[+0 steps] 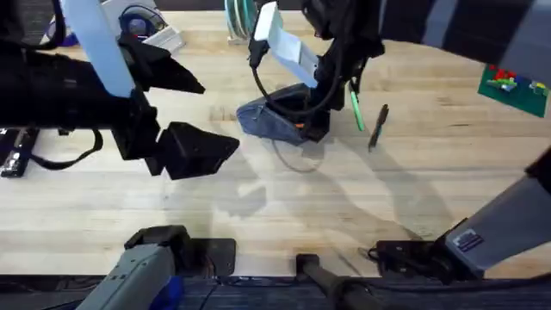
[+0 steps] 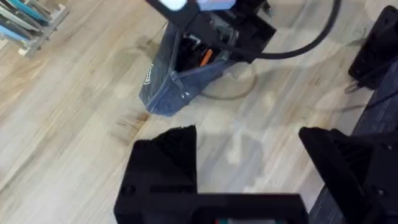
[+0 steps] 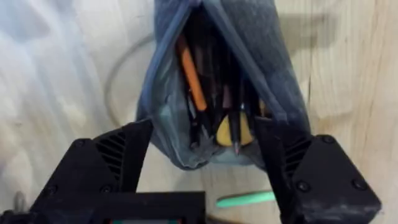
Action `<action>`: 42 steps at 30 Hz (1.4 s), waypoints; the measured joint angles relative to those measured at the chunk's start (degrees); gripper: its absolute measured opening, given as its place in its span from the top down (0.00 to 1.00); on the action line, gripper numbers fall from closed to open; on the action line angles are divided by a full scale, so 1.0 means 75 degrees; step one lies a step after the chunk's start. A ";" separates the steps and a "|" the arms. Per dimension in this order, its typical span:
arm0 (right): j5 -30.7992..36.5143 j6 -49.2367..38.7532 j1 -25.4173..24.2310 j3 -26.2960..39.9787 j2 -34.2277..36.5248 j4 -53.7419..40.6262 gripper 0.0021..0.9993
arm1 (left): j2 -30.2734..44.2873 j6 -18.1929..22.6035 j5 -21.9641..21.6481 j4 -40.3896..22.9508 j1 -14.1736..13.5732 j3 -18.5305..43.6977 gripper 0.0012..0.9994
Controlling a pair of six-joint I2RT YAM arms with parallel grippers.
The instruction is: Unzip the bag, pick up the pens from the table one at a time and place them inside, then zip the bag closed.
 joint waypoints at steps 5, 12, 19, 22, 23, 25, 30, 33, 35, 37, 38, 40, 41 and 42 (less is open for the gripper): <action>0.0047 0.0153 0.0000 0.0000 -0.0434 -0.0411 0.00 | 0.0000 0.0000 -0.0003 0.0000 0.0002 0.0000 0.00; 0.0072 0.0534 -0.0003 0.0000 -0.0867 -0.0558 0.00 | 0.0000 0.0000 -0.0001 0.0000 0.0001 0.0000 0.00; 0.0078 0.0854 -0.0003 0.0000 -0.1401 -0.0722 0.00 | 0.0000 0.0000 -0.0003 0.0000 0.0000 0.0000 0.00; 0.0157 0.1116 -0.0003 -0.0002 -0.1693 -0.0820 0.00 | 0.0000 0.0000 -0.0001 0.0000 0.0000 0.0000 0.00; 0.0229 0.1252 -0.0003 0.0000 -0.1797 -0.0842 0.00 | 0.0000 0.0000 -0.0003 0.0000 0.0000 0.0000 0.00; 0.0385 0.1541 -0.0003 -0.0001 -0.2025 -0.0914 0.00 | 0.0000 0.0000 -0.0003 0.0000 0.0000 0.0000 0.00; 0.0783 0.2210 -0.0003 0.0000 -0.2558 -0.1231 0.00 | 0.0000 0.0000 0.0000 0.0000 0.0000 0.0000 0.00; 0.0971 0.2602 -0.0026 0.0000 -0.2781 -0.1595 0.00 | 0.0000 -0.0003 -0.0003 0.0000 0.0000 0.0000 0.00; 0.1056 0.2892 -0.0073 0.0000 -0.2883 -0.1879 0.00 | 0.0000 0.0000 -0.0003 0.0000 0.0001 0.0000 0.00; 0.1089 0.3185 -0.0181 -0.0001 -0.2925 -0.2162 0.00 | 0.0000 0.0000 -0.0003 0.0000 0.0000 0.0000 0.00; 0.1108 0.3326 -0.0247 0.0000 -0.2927 -0.2290 0.00 | 0.0000 0.0000 -0.0003 0.0000 0.0000 0.0000 0.00; 0.1114 0.3601 -0.0384 -0.0003 -0.2924 -0.2457 0.00 | 0.0000 0.0000 0.0000 0.0000 0.0000 0.0000 0.00; 0.1120 0.3755 -0.0455 -0.0003 -0.2925 -0.2530 0.00 | 0.0000 0.0000 -0.0003 0.0000 0.0001 0.0000 0.00; 0.1134 0.3893 -0.0511 -0.0003 -0.2924 -0.2589 0.00 | 0.0000 0.0000 -0.0003 0.0000 0.0000 0.0000 0.00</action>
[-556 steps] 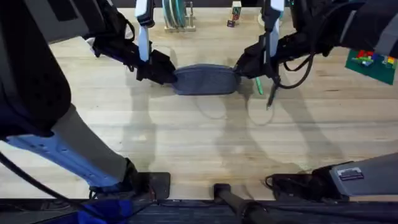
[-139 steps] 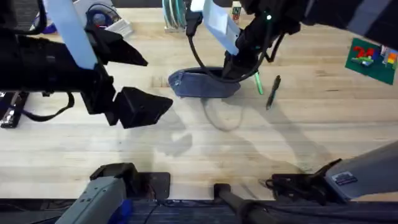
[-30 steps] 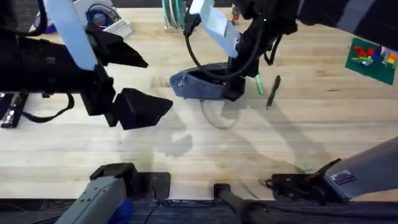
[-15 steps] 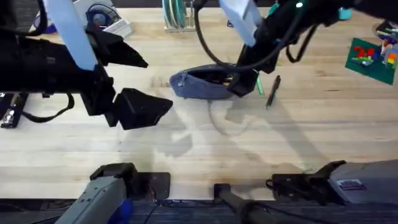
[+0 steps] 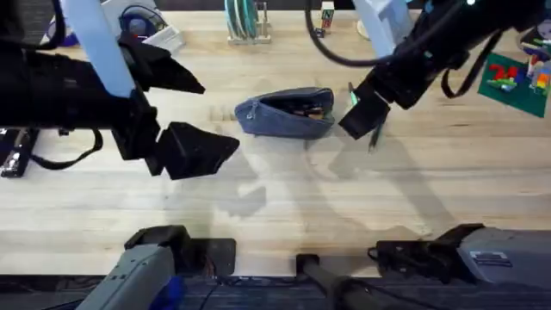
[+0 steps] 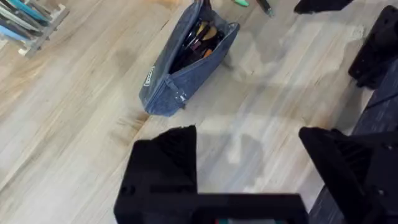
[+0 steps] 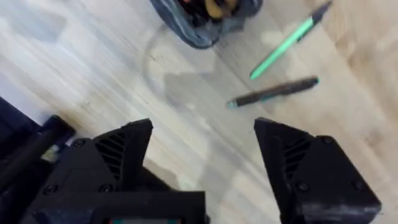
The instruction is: Unzip the bag, pick up the pens from the table one at a time and place them inside, then zip the bag closed.
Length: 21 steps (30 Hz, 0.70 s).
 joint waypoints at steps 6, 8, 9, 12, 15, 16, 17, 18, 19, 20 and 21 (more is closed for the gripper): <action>0.0033 0.0744 -0.0095 0.0000 -0.0002 -0.0312 0.00 | 0.0000 0.0000 0.0000 0.0000 0.0002 0.0000 0.00; 0.0039 0.0924 -0.0095 0.0000 -0.0003 -0.0390 0.00 | 0.0000 0.0000 0.0001 0.0000 0.0001 0.0000 0.00; 0.0059 0.1000 -0.0095 -0.0010 -0.0003 -0.0409 0.00 | 0.0000 0.0000 0.0000 0.0000 0.0000 0.0000 0.00; 0.0119 0.1230 -0.0095 -0.0195 -0.0136 -0.0375 0.00 | 0.0000 0.0000 0.0001 0.0000 0.0002 0.0000 0.00; 0.0181 0.1455 -0.0120 -0.0656 -0.0548 -0.0244 0.00 | 0.0000 0.0000 0.0000 0.0000 0.0000 0.0000 0.00; 0.0192 0.1535 -0.0146 -0.0850 -0.0728 -0.0168 0.00 | 0.0000 0.0000 0.0000 0.0000 0.0000 0.0000 0.00; 0.0199 0.1631 -0.0195 -0.1078 -0.0944 -0.0085 0.00 | 0.0000 0.0000 0.0000 0.0000 0.0000 0.0000 0.00; 0.0202 0.1732 -0.0268 -0.1317 -0.1184 -0.0013 0.00 | 0.0000 0.0000 0.0000 0.0000 0.0000 0.0000 0.00; 0.0204 0.1832 -0.0357 -0.1544 -0.1427 0.0041 0.00 | 0.0000 0.0000 0.0000 0.0000 0.0002 0.0000 0.00; 0.0207 0.1940 -0.0469 -0.1759 -0.1698 0.0088 0.00 | 0.0000 0.0000 0.0000 0.0000 0.0000 0.0000 0.00; 0.0210 0.2034 -0.0570 -0.1930 -0.1924 0.0143 0.00 | 0.0000 0.0000 0.0000 0.0000 0.0000 0.0000 0.00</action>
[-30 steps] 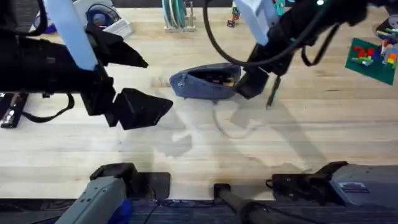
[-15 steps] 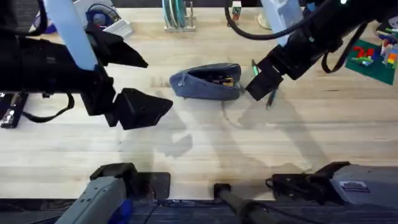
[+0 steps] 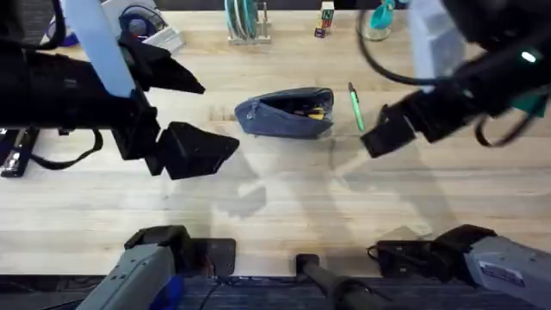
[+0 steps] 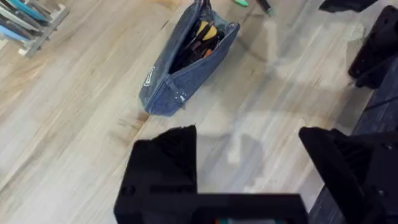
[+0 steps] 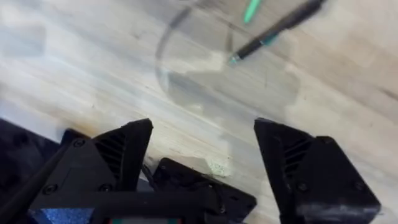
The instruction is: Unzip the bag, pick up the pens from the table one at a time and place them inside, then zip the bag closed.
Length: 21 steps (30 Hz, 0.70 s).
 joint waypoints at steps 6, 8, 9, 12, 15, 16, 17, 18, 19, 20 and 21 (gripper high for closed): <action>0.0047 0.0832 -0.0938 -0.0938 -0.1510 0.0397 0.00 | 0.0000 0.0000 0.0001 0.0000 0.0001 0.0000 0.00; 0.0086 0.1273 -0.1288 -0.1170 -0.1838 0.0558 0.00 | 0.0000 0.0000 0.0000 0.0000 0.0000 0.0000 0.00; 0.0151 0.1609 -0.1480 -0.1272 -0.1956 0.0586 0.00 | 0.0000 0.0000 0.0001 0.0000 0.0002 0.0000 0.00; 0.0375 0.2594 -0.2020 -0.1485 -0.2068 0.0623 0.00 | 0.0000 0.0000 0.0000 0.0000 0.0000 0.0000 0.00; 0.0419 0.3286 -0.2413 -0.1576 -0.1955 0.0677 0.00 | 0.0000 0.0000 0.0000 0.0000 0.0000 0.0000 0.00; 0.0380 0.3486 -0.2498 -0.1585 -0.1885 0.0723 0.00 | 0.0000 0.0000 0.0001 0.0000 0.0000 0.0000 0.00; 0.0331 0.3640 -0.2551 -0.1588 -0.1809 0.0800 0.00 | 0.0000 0.0000 0.0000 0.0000 0.0002 0.0000 0.00; 0.0286 0.3778 -0.2580 -0.1588 -0.1728 0.0895 0.00 | 0.0000 0.0000 0.0000 0.0000 0.0000 0.0000 0.00; 0.0237 0.3877 -0.2592 -0.1588 -0.1660 0.0960 0.00 | 0.0000 0.0000 0.0000 0.0000 0.0000 0.0000 0.00; 0.0156 0.3992 -0.2594 -0.1588 -0.1573 0.1013 0.00 | 0.0000 0.0000 0.0000 0.0000 0.0000 0.0000 0.00; 0.0079 0.4084 -0.2594 -0.1588 -0.1482 0.1061 0.00 | 0.0000 0.0000 0.0000 0.0003 0.0000 0.0000 0.00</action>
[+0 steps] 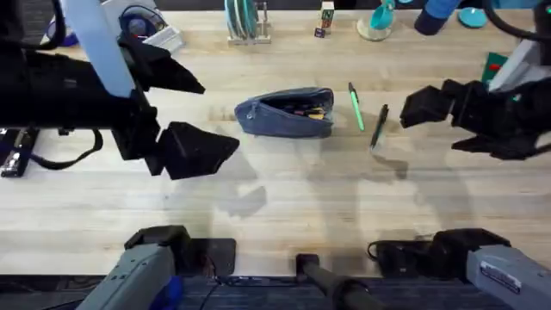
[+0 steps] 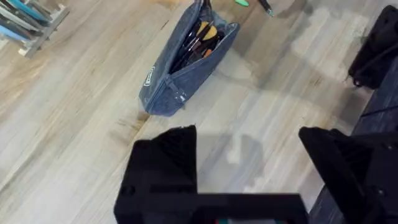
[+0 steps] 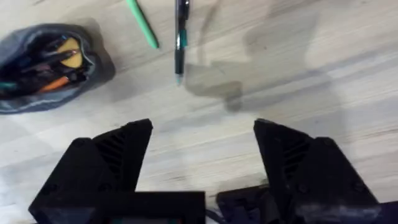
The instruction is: Unzip the bag, pick up the pens from the table one at a time and place them inside, then zip the bag closed.
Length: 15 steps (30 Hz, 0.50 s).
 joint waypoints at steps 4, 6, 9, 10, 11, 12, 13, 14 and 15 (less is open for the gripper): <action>-0.0238 0.0245 0.0000 0.0000 0.0440 0.0114 0.00 | 0.0000 0.0000 0.0000 0.0003 0.0003 0.0000 0.00; -0.0306 0.0383 0.0000 0.0000 0.0706 0.0124 0.00 | 0.0000 0.0000 0.0000 0.0003 0.0002 0.0000 0.00; -0.0359 0.0644 0.0000 0.0000 0.1150 0.0289 0.00 | 0.0000 0.0000 0.0000 0.0003 0.0000 0.0000 0.00; -0.0367 0.0708 0.0000 -0.0003 0.1292 0.0377 0.00 | 0.0000 0.0000 0.0000 0.0003 0.0000 0.0000 0.00; -0.0377 0.0764 0.0000 -0.0003 0.1445 0.0476 0.00 | 0.0000 0.0000 0.0000 0.0003 0.0000 0.0000 0.00; -0.0380 0.0809 0.0000 -0.0003 0.1569 0.0555 0.00 | 0.0000 0.0000 0.0001 0.0003 0.0000 0.0000 0.00; -0.0381 0.0852 0.0000 -0.0003 0.1697 0.0646 0.00 | 0.0000 0.0000 0.0000 0.0003 0.0002 0.0000 0.00; -0.0383 0.0874 0.0000 -0.0003 0.1813 0.0728 0.00 | 0.0000 0.0003 0.0000 0.0003 0.0000 0.0000 0.00; -0.0383 0.0900 0.0000 -0.0003 0.1959 0.0816 0.00 | 0.0000 0.0003 0.0000 0.0003 0.0000 0.0000 0.00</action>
